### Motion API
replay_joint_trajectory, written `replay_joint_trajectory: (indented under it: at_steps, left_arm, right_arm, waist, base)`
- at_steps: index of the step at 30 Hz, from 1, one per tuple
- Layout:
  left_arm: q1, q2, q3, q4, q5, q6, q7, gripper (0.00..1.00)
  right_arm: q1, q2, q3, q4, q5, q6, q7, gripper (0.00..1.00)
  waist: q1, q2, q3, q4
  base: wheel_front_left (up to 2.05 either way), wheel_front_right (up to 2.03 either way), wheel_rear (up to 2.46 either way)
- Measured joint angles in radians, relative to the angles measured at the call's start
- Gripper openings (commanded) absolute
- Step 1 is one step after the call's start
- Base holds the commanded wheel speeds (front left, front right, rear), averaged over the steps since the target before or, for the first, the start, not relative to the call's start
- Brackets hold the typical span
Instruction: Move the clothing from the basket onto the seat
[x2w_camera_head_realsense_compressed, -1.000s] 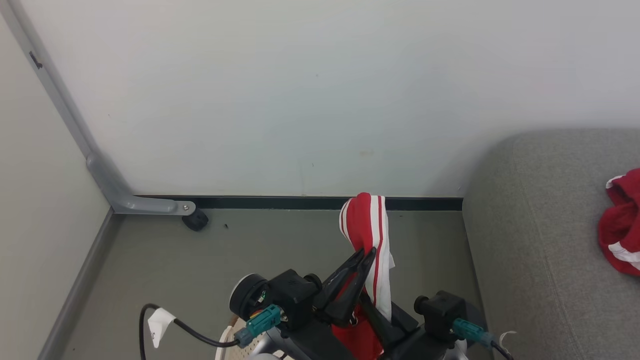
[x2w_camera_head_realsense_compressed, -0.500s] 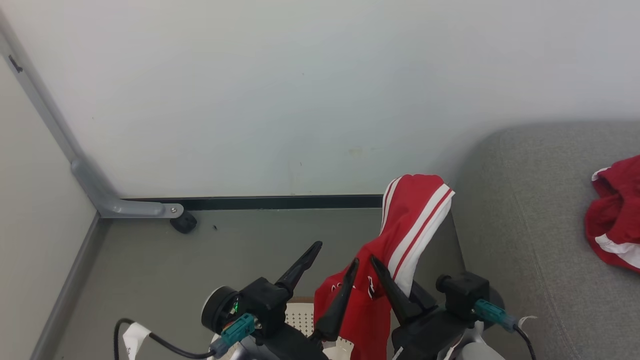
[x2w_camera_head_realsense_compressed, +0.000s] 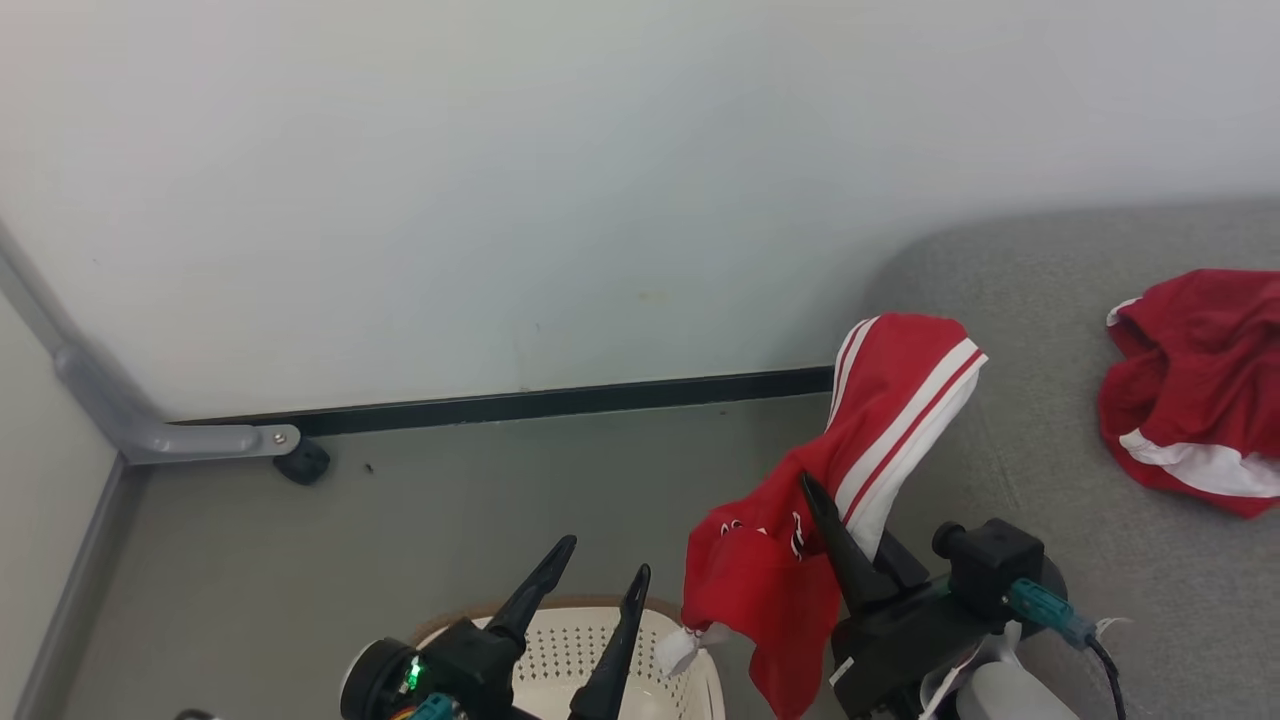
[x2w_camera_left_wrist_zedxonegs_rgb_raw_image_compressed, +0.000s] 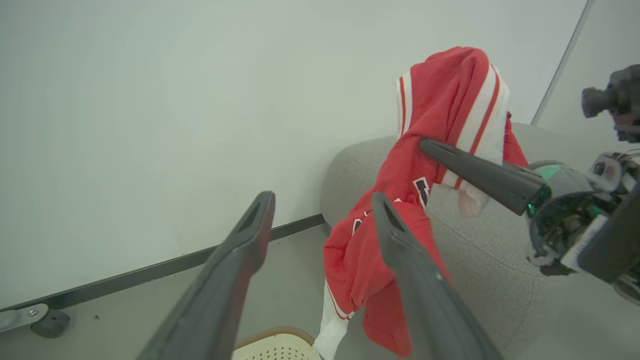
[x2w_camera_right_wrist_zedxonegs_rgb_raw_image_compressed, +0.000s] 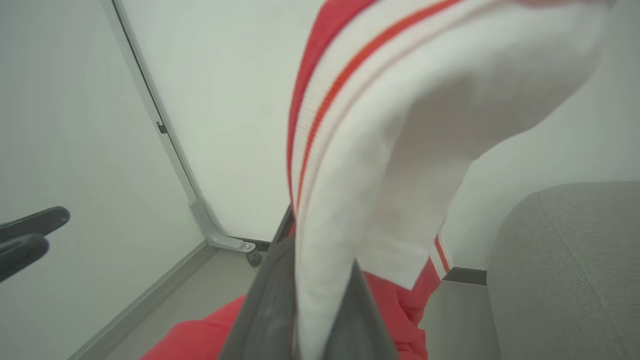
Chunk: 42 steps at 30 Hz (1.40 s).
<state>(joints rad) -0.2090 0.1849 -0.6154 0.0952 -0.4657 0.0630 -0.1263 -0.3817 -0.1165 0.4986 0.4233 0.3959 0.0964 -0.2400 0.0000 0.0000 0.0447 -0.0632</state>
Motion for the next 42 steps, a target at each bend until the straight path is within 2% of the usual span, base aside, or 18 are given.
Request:
replay_joint_trajectory:
  at_steps: [15,30,38,42]
  left_arm:
    - [0.046,0.019,-0.002,-0.037,0.029,0.017,-0.009,1.0]
    - [0.053,0.036,0.026,-0.065,0.045,0.034,-0.006,1.0]
    - [0.044,0.039,0.024,-0.083,0.06,0.035,0.019,1.0]
    - [0.021,0.04,0.019,-0.086,0.064,0.035,0.037,1.0]
  right_arm:
    - [0.01,-0.017,-0.042,-0.082,0.0,-0.027,-0.008,0.0]
    - [0.068,-0.035,-0.126,-0.164,0.009,-0.07,-0.009,0.0]
    - [0.06,-0.041,-0.185,-0.192,0.024,-0.072,-0.009,0.0]
    - [0.007,-0.057,-0.231,-0.194,0.036,-0.076,-0.009,0.0]
  waist:
    - [0.0,0.0,0.046,-0.132]
    - [0.0,0.0,0.118,-0.318]
    - [0.0,0.0,0.169,-0.395]
    - [0.0,0.0001,0.204,-0.419]
  base:
    - [0.0,0.0,0.0]
    - [0.0,0.0,0.0]
    - [0.0,0.0,0.0]
    - [0.0,0.0,0.0]
